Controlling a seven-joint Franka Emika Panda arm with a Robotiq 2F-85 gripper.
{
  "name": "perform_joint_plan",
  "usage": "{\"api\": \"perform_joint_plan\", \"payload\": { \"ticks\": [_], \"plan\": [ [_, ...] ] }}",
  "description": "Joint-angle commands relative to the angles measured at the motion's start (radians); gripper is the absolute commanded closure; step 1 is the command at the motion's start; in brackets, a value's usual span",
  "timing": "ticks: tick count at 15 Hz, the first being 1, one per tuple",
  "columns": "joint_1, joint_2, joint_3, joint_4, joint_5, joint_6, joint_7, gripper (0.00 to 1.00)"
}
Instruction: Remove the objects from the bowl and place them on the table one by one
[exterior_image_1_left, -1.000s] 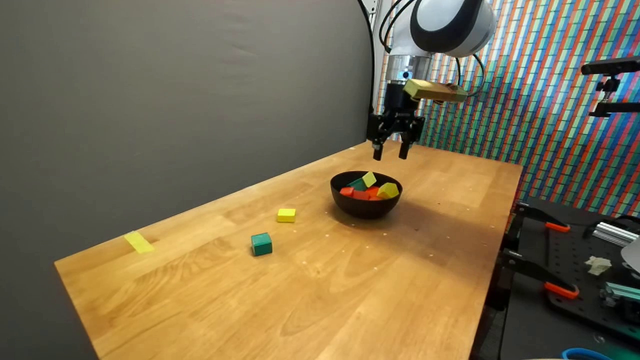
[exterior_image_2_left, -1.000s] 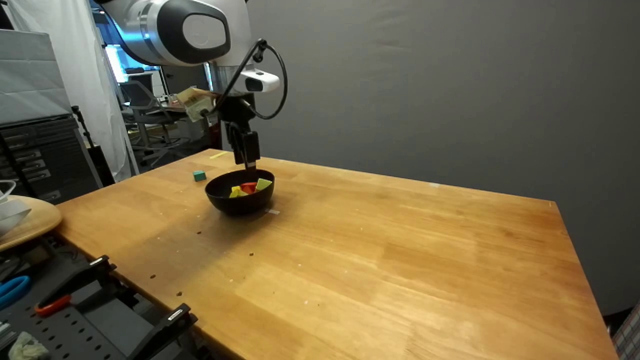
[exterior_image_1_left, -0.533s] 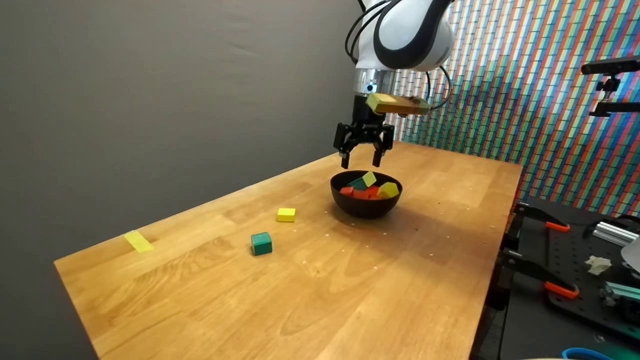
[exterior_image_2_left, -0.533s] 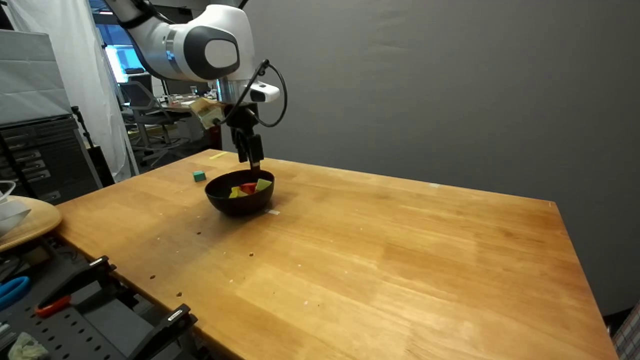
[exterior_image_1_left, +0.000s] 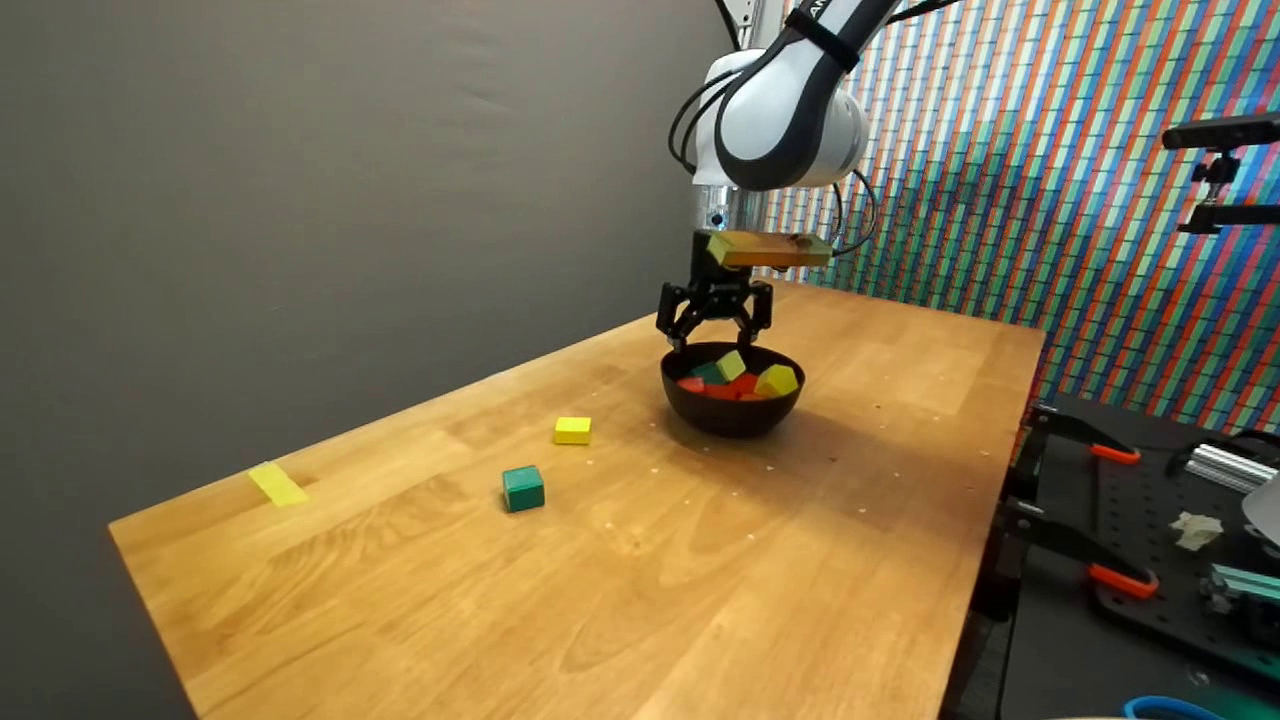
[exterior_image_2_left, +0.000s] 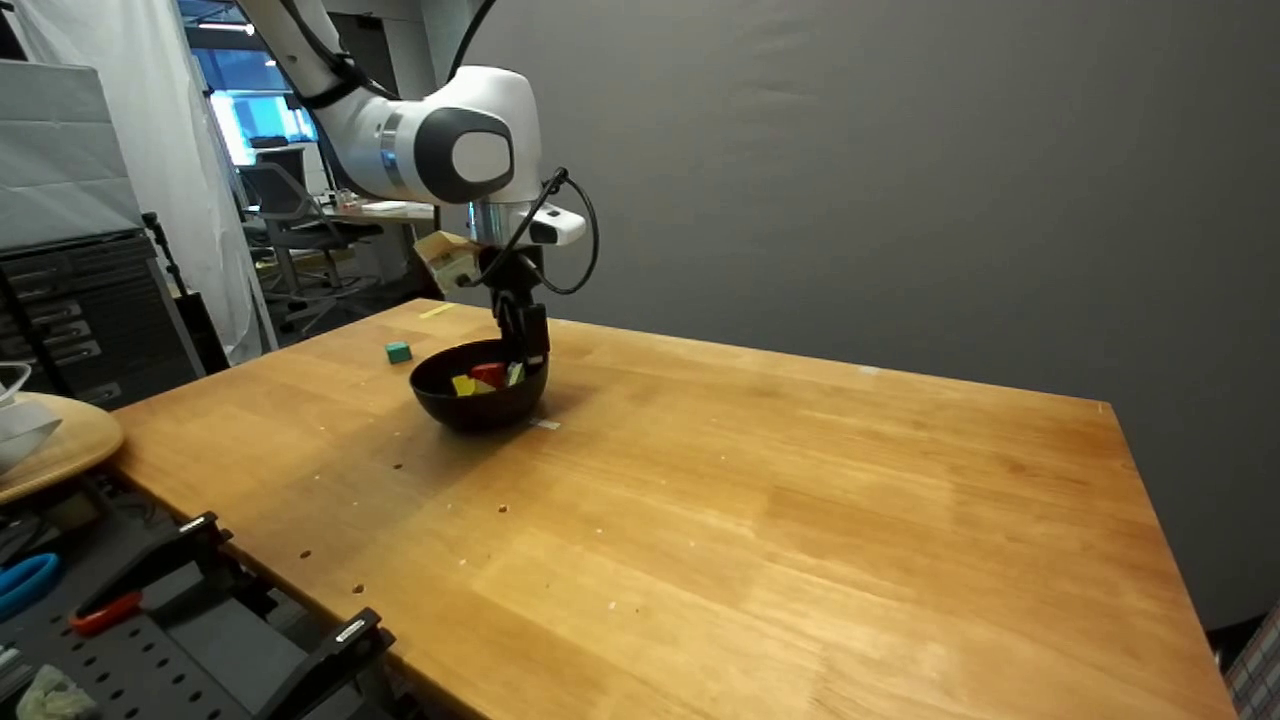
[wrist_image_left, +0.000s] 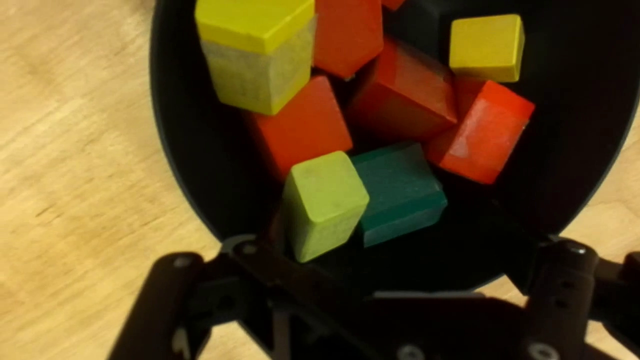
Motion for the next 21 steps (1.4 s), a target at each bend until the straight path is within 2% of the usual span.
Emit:
{"api": "perform_joint_plan", "payload": {
  "ticks": [1,2,4,11,13,16,18,21],
  "plan": [
    [0.042,-0.045,-0.044,-0.031,-0.009,-0.013,0.062,0.04],
    [0.045,-0.045,-0.048,-0.033,-0.009,-0.013,0.069,0.28],
    [0.05,-0.036,-0.05,-0.03,-0.002,-0.016,0.078,0.32],
    [0.029,-0.039,-0.017,-0.035,0.034,-0.016,0.045,0.85],
    [0.034,-0.074,-0.022,-0.057,0.029,-0.016,0.048,0.79],
    [0.054,-0.126,-0.047,-0.088,-0.003,-0.011,0.083,0.79],
    [0.04,-0.19,-0.033,-0.128,0.009,-0.025,0.056,0.79],
    [0.079,-0.318,-0.119,-0.237,-0.121,0.017,0.218,0.79]
  ]
}}
